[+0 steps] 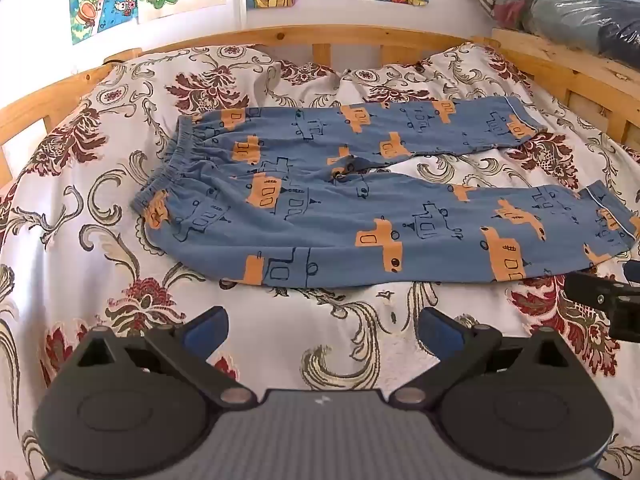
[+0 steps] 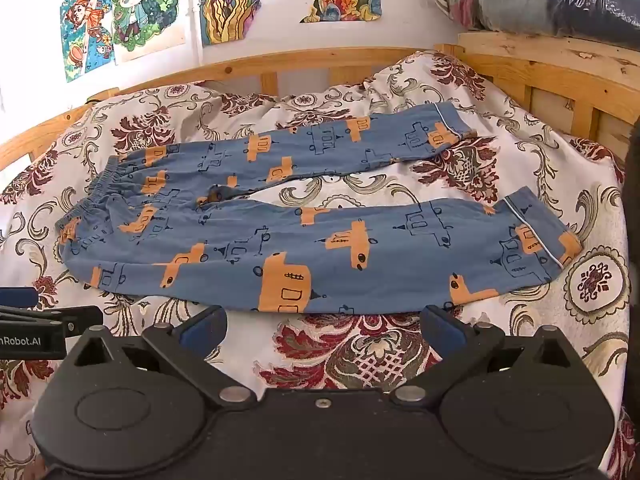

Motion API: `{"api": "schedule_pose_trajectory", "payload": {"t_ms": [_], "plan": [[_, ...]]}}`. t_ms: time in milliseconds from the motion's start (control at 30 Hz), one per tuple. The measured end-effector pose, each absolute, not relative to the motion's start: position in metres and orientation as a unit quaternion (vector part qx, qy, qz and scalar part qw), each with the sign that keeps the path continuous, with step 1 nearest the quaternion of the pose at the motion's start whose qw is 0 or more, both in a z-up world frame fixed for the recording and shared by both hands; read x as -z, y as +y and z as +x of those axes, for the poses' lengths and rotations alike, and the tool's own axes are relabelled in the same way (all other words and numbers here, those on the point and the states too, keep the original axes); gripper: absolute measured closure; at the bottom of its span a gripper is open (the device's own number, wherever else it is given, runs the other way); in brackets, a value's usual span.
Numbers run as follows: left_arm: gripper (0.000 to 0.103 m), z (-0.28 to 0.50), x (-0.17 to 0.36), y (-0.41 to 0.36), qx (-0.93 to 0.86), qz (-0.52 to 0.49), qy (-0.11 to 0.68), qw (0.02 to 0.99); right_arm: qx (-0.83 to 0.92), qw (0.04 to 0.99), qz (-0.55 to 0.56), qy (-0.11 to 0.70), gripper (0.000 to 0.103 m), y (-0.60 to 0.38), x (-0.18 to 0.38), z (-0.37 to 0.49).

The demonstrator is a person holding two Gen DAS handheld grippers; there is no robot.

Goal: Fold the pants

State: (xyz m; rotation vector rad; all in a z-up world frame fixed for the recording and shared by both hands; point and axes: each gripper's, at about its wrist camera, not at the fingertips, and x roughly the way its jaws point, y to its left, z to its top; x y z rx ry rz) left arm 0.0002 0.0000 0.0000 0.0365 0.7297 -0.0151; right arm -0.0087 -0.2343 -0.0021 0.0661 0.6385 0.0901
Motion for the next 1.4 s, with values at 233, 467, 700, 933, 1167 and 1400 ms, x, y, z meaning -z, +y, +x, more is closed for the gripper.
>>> {"api": "schedule_pose_trajectory", "payload": {"t_ms": [233, 467, 700, 933, 1167, 1400], "plan": [[0.000, 0.0004, -0.0005, 0.0011, 0.006, 0.017, 0.358, 0.933, -0.044, 0.948, 0.033, 0.314, 0.001, -0.2344, 0.0020, -0.0086], [0.000, 0.0000, -0.0001, 0.0002, 0.007, 0.017, 0.358, 0.934, -0.044, 0.948, 0.033, 0.314, 0.001, -0.2345, 0.0021, -0.0085], [0.000, -0.0018, 0.0045, 0.0022, 0.006, 0.016, 0.359, 0.933, -0.044, 0.948, 0.033, 0.315, 0.001, -0.2349, 0.0022, -0.0085], [0.000, -0.0008, 0.0043, 0.0028, 0.006, 0.016, 0.360, 0.933, -0.044, 0.947, 0.033, 0.315, 0.001, -0.2352, 0.0024, -0.0085], [0.000, -0.0008, 0.0041, 0.0023, 0.006, 0.016, 0.361, 0.932, -0.044, 0.947, 0.034, 0.315, 0.001, -0.2356, 0.0013, -0.0078], [0.000, 0.0012, 0.0036, 0.0009, 0.004, 0.018, 0.365, 0.931, -0.045, 0.948, 0.034, 0.313, 0.001, -0.2366, 0.0003, -0.0086]]}}
